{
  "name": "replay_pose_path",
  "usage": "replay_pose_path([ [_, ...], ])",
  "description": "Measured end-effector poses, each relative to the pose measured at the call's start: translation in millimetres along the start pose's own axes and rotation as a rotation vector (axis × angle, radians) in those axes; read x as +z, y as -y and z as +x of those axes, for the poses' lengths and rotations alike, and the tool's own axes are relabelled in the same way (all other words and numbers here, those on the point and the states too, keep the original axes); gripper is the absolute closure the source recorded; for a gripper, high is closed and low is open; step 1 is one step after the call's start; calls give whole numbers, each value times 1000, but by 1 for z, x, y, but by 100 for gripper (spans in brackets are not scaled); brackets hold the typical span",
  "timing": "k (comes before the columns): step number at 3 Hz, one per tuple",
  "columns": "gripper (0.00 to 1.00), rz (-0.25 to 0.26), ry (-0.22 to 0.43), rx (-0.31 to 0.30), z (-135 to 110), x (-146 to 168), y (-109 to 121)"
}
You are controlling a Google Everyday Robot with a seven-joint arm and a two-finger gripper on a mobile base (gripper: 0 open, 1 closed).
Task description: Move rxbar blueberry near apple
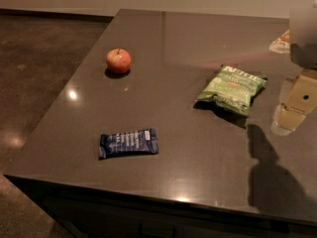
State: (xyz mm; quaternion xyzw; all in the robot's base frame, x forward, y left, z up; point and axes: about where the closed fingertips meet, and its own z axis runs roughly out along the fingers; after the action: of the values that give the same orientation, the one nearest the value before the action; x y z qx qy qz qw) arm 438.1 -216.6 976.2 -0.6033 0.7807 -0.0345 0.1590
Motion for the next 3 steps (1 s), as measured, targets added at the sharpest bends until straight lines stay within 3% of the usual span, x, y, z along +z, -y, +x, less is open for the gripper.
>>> replay_pose_path([
  [2, 0, -1, 3, -14, -5, 0, 0],
  [3, 0, -14, 34, -69, -36, 10, -11],
])
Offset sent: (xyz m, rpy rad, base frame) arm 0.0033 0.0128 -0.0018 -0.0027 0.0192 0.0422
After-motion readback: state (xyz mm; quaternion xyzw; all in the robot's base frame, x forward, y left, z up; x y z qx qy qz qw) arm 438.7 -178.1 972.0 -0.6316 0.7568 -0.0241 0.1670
